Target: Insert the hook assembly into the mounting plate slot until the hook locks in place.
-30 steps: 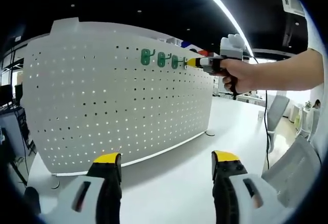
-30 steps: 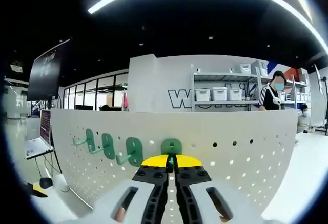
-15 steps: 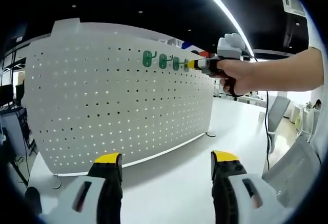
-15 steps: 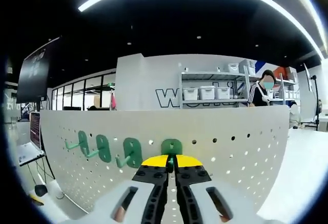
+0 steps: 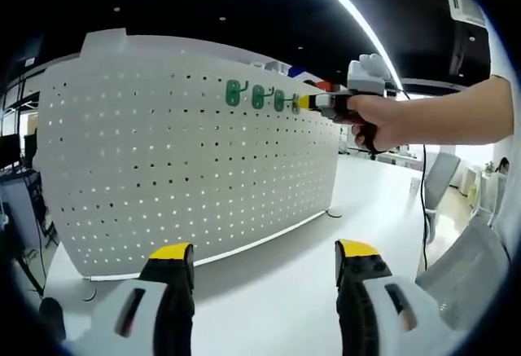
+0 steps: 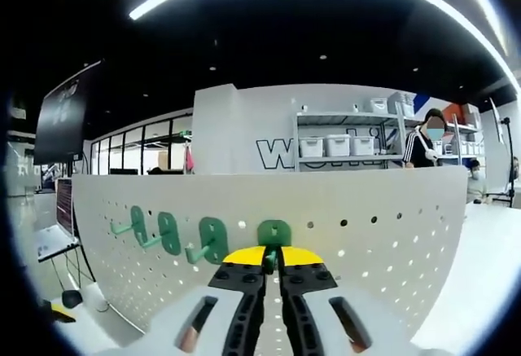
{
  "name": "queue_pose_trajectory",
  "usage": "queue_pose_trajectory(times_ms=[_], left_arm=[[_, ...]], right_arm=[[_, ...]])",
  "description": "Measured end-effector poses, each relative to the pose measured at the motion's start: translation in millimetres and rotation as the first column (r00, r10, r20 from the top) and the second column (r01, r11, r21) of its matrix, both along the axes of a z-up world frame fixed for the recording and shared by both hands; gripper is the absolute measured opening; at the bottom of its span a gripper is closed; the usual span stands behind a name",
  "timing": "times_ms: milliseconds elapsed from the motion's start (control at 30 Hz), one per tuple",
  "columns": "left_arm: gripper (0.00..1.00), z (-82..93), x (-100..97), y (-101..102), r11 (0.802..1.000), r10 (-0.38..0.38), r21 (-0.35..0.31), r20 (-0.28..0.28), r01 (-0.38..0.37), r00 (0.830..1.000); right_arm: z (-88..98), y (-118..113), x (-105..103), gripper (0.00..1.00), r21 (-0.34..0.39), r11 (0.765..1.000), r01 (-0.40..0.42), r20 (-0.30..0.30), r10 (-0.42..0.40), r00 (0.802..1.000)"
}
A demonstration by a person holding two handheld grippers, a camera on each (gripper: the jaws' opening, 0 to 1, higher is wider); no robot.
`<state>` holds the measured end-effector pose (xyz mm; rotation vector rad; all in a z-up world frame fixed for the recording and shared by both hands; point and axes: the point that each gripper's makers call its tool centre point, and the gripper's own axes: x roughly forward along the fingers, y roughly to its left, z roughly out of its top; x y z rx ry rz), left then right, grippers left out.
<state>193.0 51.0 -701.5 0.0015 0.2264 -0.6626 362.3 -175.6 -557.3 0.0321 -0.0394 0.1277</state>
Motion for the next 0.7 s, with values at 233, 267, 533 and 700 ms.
queue_pose_trajectory(times_ms=[233, 267, 533, 700], left_arm=[[0.73, 2.6, 1.8, 0, 1.000, 0.003, 0.000, 0.008, -0.003, 1.000], [0.73, 2.4, 1.6, 0, 1.000, 0.003, 0.000, 0.007, -0.003, 1.000], [0.73, 3.4, 4.4, 5, 1.000, 0.011, 0.001, 0.009, -0.011, 1.000], [0.74, 4.2, 7.1, 8, 1.000, 0.021, 0.001, 0.010, -0.021, 1.000]], right_arm=[[0.0, 4, -4, 0.07, -0.012, 0.998, -0.057, -0.001, 0.057, 0.998], [0.0, 5, -5, 0.08, -0.015, 0.998, -0.062, 0.001, 0.062, 0.998], [-10.1, 13, -16, 0.25, -0.045, 0.990, -0.136, -0.009, 0.136, 0.991], [-11.1, 18, -25, 0.37, -0.071, 0.981, -0.180, 0.014, 0.181, 0.983]])
